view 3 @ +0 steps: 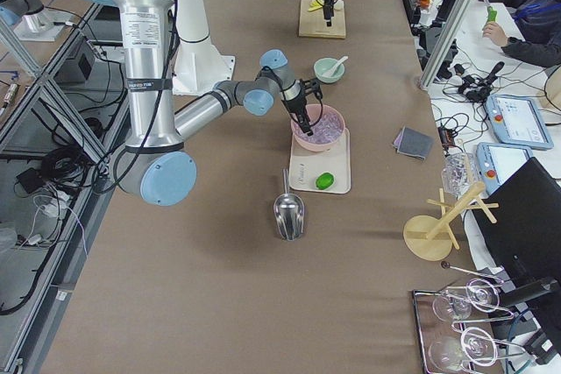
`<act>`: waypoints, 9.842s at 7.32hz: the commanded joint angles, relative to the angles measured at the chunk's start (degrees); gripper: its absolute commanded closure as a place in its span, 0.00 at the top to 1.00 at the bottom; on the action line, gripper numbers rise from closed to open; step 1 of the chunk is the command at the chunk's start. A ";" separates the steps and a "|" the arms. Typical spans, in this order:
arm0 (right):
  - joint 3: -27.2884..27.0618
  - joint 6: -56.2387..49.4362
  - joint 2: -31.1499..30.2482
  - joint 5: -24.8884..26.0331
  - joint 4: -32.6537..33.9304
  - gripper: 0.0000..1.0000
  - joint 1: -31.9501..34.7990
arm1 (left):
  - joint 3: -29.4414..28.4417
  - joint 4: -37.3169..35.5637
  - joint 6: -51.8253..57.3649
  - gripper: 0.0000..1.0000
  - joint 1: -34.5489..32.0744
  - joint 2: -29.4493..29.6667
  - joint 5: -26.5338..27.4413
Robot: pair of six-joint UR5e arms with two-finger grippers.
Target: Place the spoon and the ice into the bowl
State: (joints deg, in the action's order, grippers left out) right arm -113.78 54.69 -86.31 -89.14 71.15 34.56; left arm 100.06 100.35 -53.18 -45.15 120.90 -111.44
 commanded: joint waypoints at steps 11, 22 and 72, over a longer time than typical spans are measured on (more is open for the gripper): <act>0.40 -0.72 0.71 3.45 3.65 0.09 -4.50 | 0.05 0.11 0.36 0.98 -0.03 -0.76 -0.01; 8.02 4.80 30.20 2.39 15.78 0.00 -3.71 | -8.35 -19.23 60.17 0.99 -34.10 -10.57 -24.52; 4.09 -55.92 -28.03 -42.52 11.73 1.00 49.29 | 5.50 -13.78 60.48 0.99 -43.18 -40.57 -15.22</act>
State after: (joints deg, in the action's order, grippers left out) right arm -109.70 -1.23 -114.35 -131.66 82.95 84.19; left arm 105.55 86.57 7.36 -88.33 80.33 -126.65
